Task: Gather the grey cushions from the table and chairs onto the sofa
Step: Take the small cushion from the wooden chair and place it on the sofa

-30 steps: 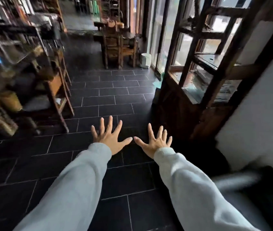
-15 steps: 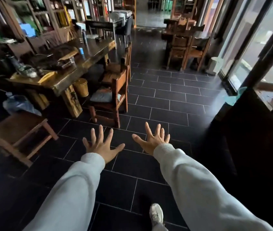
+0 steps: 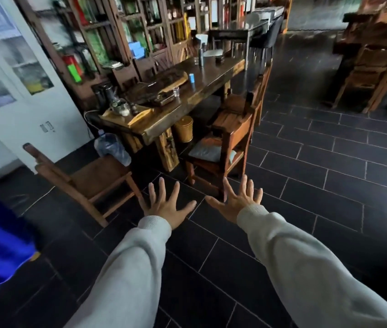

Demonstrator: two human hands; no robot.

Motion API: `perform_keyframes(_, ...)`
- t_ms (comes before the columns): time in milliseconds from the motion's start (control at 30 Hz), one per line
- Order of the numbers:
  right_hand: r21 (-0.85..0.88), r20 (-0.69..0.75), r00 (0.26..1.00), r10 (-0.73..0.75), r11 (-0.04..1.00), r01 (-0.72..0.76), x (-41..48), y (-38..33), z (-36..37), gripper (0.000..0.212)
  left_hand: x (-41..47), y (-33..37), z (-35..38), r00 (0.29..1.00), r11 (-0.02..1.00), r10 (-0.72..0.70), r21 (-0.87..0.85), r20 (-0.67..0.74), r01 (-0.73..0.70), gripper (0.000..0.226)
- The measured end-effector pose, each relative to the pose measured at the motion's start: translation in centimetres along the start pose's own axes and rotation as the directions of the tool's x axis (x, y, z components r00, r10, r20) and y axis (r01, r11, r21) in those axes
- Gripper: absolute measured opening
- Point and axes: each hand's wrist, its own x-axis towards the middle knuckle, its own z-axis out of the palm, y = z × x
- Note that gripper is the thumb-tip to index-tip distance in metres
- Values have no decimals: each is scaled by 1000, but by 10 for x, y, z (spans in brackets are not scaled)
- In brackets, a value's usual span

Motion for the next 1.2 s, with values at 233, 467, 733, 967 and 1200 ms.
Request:
perform_keyframes(233, -27, 78, 996, -42, 999, 44, 112, -32, -4, 112, 106, -19, 8, 996, 997, -73, 14, 56, 73, 101)
perform_keyframes(467, -20, 116, 993, 26, 1000, -23, 252, -77, -19, 106, 263, -46, -10, 992, 997, -76, 8, 98, 76, 107)
perform_keyframes(733, 56, 95, 991, 95, 993, -101, 389, -119, -53, 111, 422, -54, -69, 990, 1000, 4, 10, 142, -6, 102)
perform_keyframes(967, 87, 157, 971, 179, 977, -194, 515, -110, -62, 106, 535, -29, -59, 978, 997, 46, 58, 202, -59, 109)
perform_keyframes(1200, 139, 200, 965, 172, 970, -202, 662, -89, -77, 101, 682, 6, -58, 971, 986, 21, 158, 238, -59, 103)
